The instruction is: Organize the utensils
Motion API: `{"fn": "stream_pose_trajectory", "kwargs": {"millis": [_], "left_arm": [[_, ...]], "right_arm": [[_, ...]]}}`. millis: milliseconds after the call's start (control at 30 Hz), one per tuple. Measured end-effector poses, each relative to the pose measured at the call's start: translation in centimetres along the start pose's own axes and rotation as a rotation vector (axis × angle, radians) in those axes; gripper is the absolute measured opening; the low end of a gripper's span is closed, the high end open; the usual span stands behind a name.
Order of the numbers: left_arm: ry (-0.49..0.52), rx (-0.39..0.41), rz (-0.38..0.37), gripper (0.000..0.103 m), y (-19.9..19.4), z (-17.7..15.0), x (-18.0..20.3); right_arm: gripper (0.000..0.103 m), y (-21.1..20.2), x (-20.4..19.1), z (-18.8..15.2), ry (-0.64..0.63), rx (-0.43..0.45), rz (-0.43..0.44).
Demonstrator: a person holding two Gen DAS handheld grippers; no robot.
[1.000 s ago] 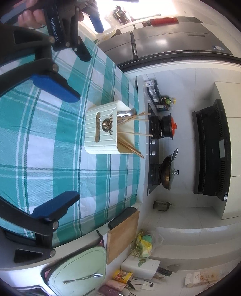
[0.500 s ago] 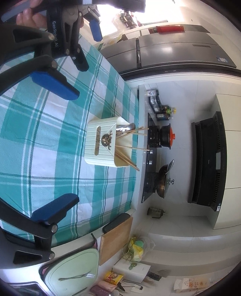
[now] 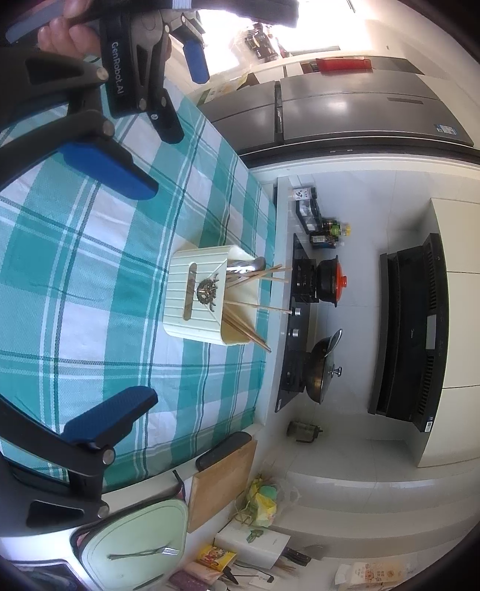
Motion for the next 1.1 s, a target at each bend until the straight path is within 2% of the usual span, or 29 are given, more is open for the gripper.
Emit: {"fn": "stream_pose_trajectory", "kwargs": {"millis": [533, 1100], "left_arm": [[0.005, 0.020, -0.004, 0.103, -0.6, 0.1, 0.5], [0.008, 0.015, -0.007, 0.103, -0.7, 0.2, 0.5]], "right_arm": [[0.103, -0.9, -0.3, 0.4, -0.016, 0.018, 0.003], [0.103, -1.4, 0.0, 0.3, -0.026, 0.008, -0.054]]}}
Point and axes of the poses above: each gripper's, at about its wrist camera, not at the fingertips, and y roughly the way its jaws point, x to its right, z to its top, the point moved 1 cm from there along y, roughly the way its jaws point, and after that the axes turned 10 degrees about -z, right-handed, at the moved point
